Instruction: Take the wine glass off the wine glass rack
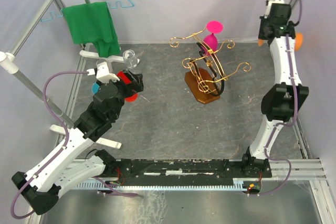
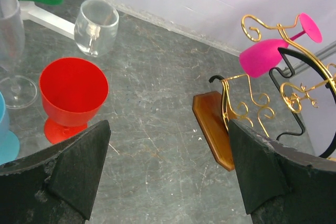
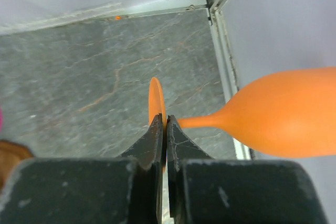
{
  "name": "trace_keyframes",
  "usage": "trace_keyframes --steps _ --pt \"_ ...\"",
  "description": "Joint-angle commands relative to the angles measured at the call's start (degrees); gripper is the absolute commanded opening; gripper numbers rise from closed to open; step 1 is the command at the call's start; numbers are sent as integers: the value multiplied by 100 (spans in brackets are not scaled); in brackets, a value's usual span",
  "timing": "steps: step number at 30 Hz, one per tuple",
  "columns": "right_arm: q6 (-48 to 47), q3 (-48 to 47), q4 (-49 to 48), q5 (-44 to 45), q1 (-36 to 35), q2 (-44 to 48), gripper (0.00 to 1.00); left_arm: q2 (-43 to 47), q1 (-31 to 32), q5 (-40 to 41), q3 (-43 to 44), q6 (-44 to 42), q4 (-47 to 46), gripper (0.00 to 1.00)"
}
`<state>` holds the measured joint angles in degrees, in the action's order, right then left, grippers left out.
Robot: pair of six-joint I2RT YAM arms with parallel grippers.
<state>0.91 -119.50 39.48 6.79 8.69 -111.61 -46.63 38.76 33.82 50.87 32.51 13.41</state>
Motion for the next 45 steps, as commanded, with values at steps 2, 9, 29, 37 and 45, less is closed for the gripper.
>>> trace_keyframes --steps 2,9,29,37,45 --pt "-1347 -712 -205 1321 -125 -623 1 137 26 -392 -293 565 -40 99" --pt "-2378 -335 -1095 2141 -157 -1206 1 -25 21 -725 -379 718 35 99" --pt "-4244 1138 -4009 3535 -462 -2399 1 -210 13 -980 -437 512 -155 99" --pt "-4858 1706 -5084 3925 -566 -2700 1 -138 22 -1030 -476 509 -143 99" --pt "-5536 2202 -5987 4068 -728 -2903 1 -35 17 -1091 -515 552 -89 99"
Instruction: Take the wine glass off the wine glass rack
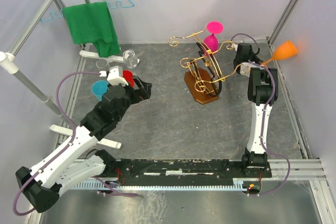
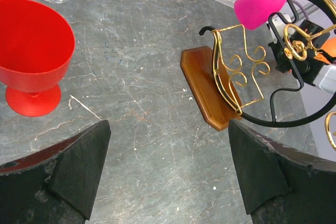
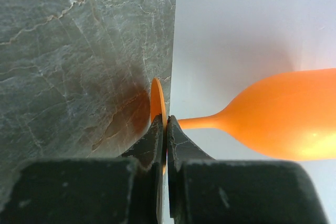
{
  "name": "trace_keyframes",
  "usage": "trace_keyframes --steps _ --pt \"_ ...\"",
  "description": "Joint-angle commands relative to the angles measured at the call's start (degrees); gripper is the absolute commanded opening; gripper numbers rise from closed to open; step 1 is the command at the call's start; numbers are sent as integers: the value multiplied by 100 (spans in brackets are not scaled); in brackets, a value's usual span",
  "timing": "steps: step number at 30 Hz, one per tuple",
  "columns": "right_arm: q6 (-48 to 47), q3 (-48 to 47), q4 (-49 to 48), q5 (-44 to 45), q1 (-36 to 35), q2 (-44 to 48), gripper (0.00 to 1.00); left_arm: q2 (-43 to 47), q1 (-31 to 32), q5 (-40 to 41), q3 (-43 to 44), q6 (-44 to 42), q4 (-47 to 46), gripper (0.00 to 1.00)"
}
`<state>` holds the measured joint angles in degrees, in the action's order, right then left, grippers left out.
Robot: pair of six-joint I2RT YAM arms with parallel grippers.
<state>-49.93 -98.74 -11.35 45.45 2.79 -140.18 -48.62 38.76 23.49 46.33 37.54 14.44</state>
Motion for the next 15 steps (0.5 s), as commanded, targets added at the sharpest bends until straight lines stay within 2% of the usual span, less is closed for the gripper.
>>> trace_keyframes --steps 1,8,15 --pt "-530 153 -942 201 -171 -78 1 181 17 -45 -70 51 -185 99" --pt "-1093 442 -1265 129 -388 -194 1 340 18 -46 -112 69 -100 99" --pt "-1305 394 -914 82 -523 -315 1 512 17 -1 -117 36 62 99"
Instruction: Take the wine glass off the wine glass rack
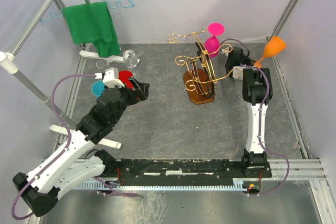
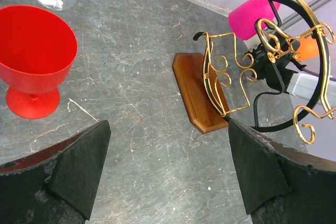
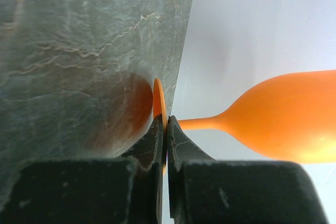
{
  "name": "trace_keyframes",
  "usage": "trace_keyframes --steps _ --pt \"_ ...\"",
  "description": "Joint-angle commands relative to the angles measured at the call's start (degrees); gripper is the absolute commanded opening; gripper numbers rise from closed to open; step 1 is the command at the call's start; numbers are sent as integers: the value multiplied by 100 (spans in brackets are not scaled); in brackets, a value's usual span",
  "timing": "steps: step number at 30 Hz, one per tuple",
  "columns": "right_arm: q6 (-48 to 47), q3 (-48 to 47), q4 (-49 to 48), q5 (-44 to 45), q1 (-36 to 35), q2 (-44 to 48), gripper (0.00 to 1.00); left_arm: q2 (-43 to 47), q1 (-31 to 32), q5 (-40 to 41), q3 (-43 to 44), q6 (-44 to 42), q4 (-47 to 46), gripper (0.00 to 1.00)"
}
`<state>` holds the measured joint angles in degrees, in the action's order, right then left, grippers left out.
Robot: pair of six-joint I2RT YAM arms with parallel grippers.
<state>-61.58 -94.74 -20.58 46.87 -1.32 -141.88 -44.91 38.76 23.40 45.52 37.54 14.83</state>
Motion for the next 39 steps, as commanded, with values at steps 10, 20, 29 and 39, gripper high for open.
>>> trace_keyframes --steps 10,20,29,39 --pt "-238 -124 471 -121 -182 -274 1 193 17 53 -43 9 79 99" --pt "-282 -326 1083 -272 -225 -404 4 148 17 25 -75 25 55 99" --pt "-253 -261 1405 -489 -236 -342 24 229 21 72 -74 -10 132 99" --pt "-187 -220 1594 -535 -267 -274 26 328 18 69 -52 -51 161 99"
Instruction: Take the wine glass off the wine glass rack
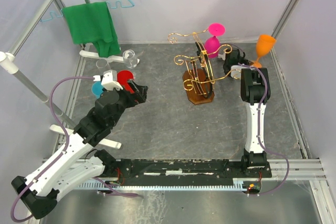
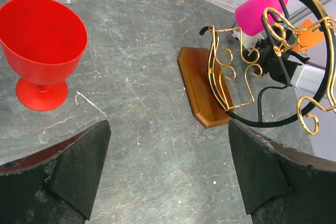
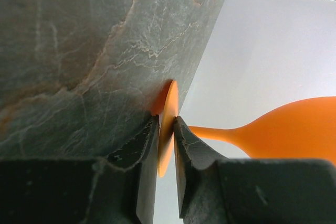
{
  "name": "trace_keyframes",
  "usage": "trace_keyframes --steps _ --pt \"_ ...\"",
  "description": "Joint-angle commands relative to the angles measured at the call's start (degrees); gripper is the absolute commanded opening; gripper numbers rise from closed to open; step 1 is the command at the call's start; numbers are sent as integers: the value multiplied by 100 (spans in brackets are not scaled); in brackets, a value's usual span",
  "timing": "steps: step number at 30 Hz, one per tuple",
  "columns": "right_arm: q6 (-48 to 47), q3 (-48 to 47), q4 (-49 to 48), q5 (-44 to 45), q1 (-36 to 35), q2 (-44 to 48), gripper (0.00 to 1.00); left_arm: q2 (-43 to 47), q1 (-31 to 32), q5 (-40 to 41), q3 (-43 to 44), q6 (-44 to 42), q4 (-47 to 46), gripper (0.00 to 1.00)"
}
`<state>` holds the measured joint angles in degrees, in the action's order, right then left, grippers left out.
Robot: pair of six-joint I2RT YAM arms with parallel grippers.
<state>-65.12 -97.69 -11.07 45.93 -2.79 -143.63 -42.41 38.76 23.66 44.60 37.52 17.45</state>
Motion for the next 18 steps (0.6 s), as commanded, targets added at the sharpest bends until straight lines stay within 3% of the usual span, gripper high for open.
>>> trace_keyframes --steps 1,12,18 --pt "182 79 683 -436 -117 -95 27 84 15 40 40 -51 -99 99" --pt "448 365 1003 -805 -224 287 39 267 15 16 -19 -78 -75 99" --pt "584 431 1443 -897 -333 374 40 423 17 42 -57 -94 -9 99"
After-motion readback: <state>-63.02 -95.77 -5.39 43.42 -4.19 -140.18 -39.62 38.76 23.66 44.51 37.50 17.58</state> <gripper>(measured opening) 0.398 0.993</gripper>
